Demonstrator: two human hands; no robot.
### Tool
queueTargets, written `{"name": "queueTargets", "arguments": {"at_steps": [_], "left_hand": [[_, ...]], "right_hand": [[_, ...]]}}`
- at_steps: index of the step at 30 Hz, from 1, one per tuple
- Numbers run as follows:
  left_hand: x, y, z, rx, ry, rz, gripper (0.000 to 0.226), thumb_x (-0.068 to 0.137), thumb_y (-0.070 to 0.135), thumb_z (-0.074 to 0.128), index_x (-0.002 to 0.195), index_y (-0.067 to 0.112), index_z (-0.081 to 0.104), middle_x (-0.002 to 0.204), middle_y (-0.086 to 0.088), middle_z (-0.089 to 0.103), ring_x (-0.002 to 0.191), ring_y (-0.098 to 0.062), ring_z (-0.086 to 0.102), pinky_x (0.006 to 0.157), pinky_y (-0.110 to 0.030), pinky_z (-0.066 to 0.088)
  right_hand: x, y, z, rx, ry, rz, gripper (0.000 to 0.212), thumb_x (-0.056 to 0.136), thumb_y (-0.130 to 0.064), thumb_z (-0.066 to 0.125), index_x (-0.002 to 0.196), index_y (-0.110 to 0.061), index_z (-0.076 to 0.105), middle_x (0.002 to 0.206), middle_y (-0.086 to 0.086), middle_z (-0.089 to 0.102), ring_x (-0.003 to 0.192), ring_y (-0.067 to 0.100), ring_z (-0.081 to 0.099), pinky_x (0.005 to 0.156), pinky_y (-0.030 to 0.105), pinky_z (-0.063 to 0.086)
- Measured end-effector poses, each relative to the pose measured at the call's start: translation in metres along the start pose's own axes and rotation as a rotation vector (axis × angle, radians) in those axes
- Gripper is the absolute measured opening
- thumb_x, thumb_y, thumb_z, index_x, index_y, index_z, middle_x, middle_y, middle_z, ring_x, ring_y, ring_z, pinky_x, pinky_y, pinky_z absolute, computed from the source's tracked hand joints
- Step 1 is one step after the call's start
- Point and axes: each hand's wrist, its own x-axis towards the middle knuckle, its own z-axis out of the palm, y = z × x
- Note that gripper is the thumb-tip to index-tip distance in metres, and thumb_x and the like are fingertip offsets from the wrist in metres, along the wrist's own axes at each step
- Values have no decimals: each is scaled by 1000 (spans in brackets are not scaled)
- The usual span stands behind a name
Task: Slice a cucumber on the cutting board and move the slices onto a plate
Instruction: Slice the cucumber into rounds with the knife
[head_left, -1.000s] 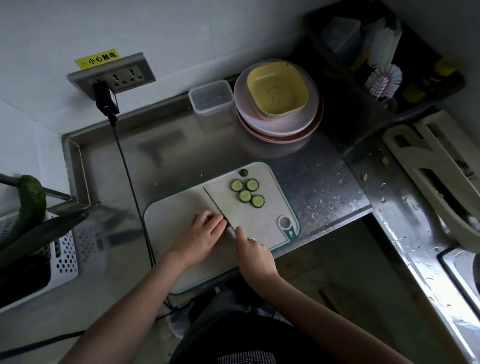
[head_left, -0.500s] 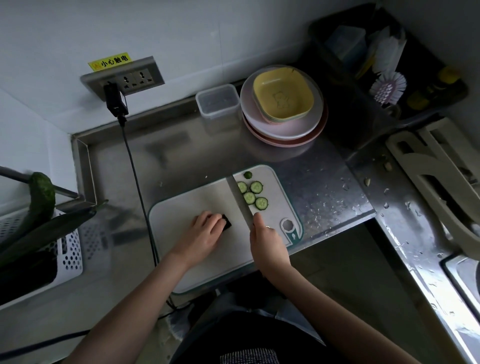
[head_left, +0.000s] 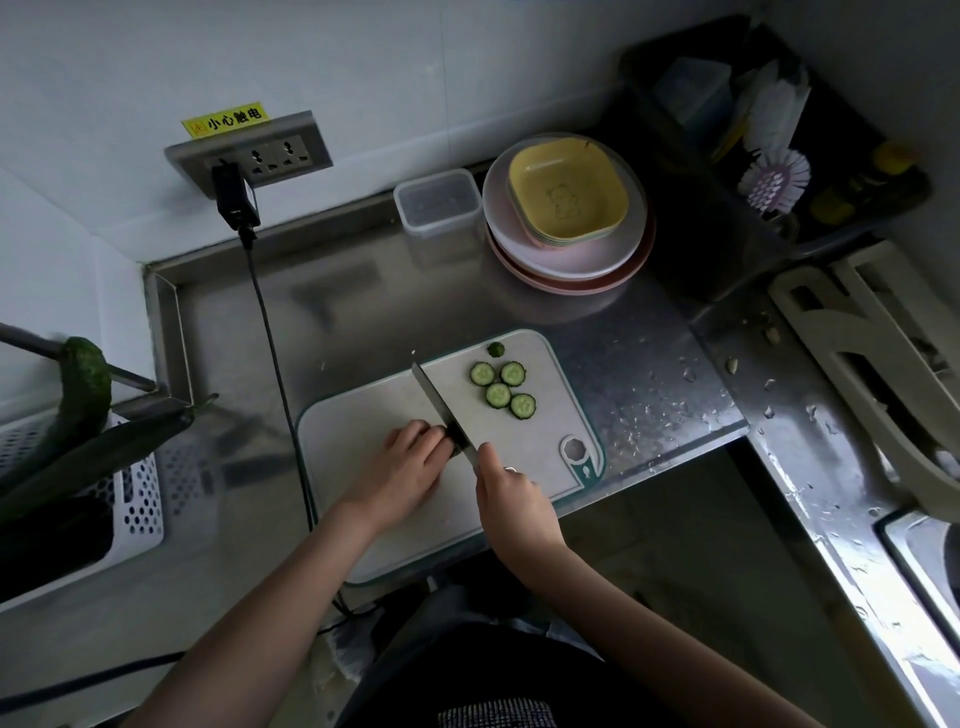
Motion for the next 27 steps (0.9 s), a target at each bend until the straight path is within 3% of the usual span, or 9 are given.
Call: {"name": "queueTargets", "arguments": {"at_steps": [14, 21, 24, 27], "left_hand": [[1, 0, 1, -17, 58, 32, 38, 73, 16, 38, 110, 7, 43, 112, -7, 41, 98, -27, 43, 71, -35, 52], [0, -1, 1, -13, 75, 25, 37, 73, 18, 39, 109, 8, 44, 110, -6, 41, 97, -26, 43, 70, -35, 52], [0, -1, 1, -43, 95, -9, 32, 75, 18, 41, 106, 8, 44, 108, -5, 41, 96, -26, 44, 72, -36, 53], [0, -2, 3, -80, 126, -24, 24, 79, 17, 45, 102, 9, 45, 103, -7, 48, 94, -25, 46, 72, -37, 54]], "right_hand": [[6, 7, 16, 2, -75, 67, 3, 99, -14, 32, 102, -15, 30, 87, 20, 63, 79, 40, 61, 59, 40, 41], [9, 10, 17, -74, -89, 67, 11, 98, -13, 35, 105, -18, 28, 93, 15, 64, 85, 38, 63, 61, 40, 42], [12, 16, 7, -130, -52, 100, 15, 98, -10, 34, 110, -17, 30, 95, 13, 64, 85, 35, 64, 62, 39, 43], [16, 23, -7, -60, 26, 187, 9, 97, -9, 33, 103, -15, 31, 88, 16, 63, 76, 34, 61, 59, 40, 44]]}}
